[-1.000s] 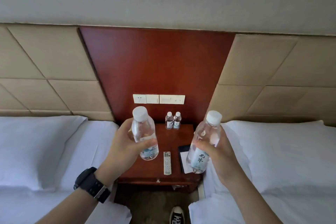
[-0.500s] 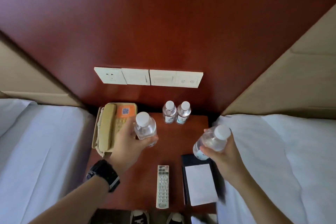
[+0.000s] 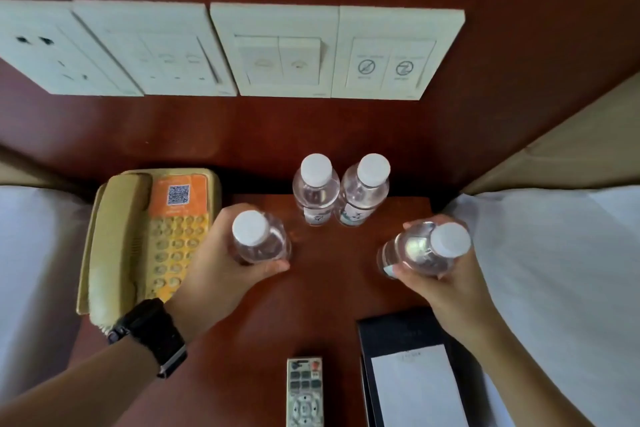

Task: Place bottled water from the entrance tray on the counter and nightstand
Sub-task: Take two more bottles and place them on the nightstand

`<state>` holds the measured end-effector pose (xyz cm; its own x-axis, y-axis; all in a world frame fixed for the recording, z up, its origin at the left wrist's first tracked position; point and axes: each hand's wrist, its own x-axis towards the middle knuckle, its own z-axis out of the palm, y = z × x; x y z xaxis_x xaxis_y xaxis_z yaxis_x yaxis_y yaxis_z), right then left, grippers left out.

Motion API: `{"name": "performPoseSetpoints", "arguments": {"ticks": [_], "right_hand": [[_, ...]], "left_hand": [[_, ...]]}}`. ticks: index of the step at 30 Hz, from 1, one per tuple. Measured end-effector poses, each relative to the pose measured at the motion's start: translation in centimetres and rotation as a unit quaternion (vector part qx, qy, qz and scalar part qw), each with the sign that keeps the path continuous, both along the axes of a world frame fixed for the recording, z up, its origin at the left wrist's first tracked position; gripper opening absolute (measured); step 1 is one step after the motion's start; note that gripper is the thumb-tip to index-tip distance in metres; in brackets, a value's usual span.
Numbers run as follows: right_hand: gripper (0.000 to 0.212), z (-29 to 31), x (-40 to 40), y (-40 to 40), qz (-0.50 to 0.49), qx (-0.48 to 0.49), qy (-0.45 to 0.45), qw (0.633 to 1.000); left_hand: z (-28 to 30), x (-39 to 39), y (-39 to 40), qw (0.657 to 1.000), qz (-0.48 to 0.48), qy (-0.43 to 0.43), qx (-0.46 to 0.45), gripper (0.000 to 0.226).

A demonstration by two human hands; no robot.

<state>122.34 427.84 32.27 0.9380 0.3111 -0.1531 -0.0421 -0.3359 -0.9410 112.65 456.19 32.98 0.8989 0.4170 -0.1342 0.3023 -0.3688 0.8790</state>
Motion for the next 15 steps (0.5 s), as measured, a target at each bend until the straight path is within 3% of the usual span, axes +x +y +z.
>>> {"name": "performPoseSetpoints", "arguments": {"ticks": [6, 10, 15], "right_hand": [[0.065, -0.8, 0.7, -1.0, 0.041, -0.045, 0.066, 0.996], [0.057, -1.6, 1.8, -0.6, 0.026, -0.063, 0.072, 0.995], [0.045, -1.9, 5.4, 0.1, 0.062, -0.075, 0.042, 0.994]], "left_hand": [[-0.7, -0.2, 1.3, 0.992, -0.041, 0.096, 0.065, 0.063], [-1.6, 1.2, 1.3, 0.993, -0.046, 0.111, 0.022, 0.049], [-2.7, 4.3, 3.1, 0.995, -0.050, 0.089, -0.002, 0.065]]}}
